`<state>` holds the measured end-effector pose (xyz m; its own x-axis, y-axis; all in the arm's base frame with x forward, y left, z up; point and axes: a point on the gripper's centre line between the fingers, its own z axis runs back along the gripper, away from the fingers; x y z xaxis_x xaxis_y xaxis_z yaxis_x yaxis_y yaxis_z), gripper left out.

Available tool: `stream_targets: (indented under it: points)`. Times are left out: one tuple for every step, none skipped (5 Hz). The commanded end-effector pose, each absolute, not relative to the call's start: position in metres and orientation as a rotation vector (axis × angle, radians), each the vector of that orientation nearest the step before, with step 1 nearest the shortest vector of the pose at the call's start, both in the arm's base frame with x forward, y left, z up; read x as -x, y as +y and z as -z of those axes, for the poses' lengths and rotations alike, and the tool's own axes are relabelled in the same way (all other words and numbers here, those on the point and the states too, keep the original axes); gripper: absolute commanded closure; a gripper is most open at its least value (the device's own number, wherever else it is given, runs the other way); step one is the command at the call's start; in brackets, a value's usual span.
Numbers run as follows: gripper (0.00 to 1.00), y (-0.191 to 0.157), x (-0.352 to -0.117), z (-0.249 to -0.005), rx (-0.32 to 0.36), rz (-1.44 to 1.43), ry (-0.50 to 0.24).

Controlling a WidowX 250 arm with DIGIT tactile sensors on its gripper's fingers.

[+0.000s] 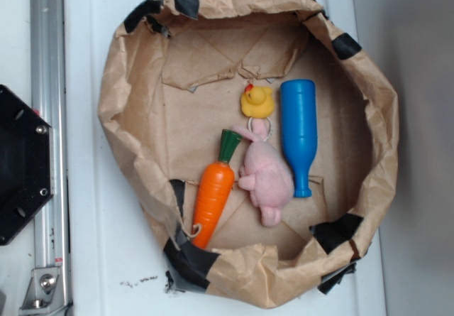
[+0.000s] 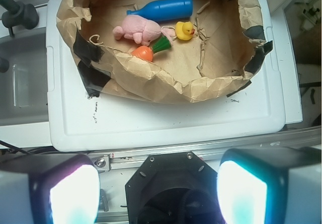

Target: Grab the yellow duck.

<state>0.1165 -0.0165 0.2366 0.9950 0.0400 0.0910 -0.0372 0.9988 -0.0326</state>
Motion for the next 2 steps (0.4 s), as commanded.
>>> stream_targets:
  points:
    - [0.00,-0.017,-0.116,-0.237,0.031,-0.039,-0.092]
    - [0.00,-0.001,-0.158,-0.210,0.015,-0.089,-0.137]
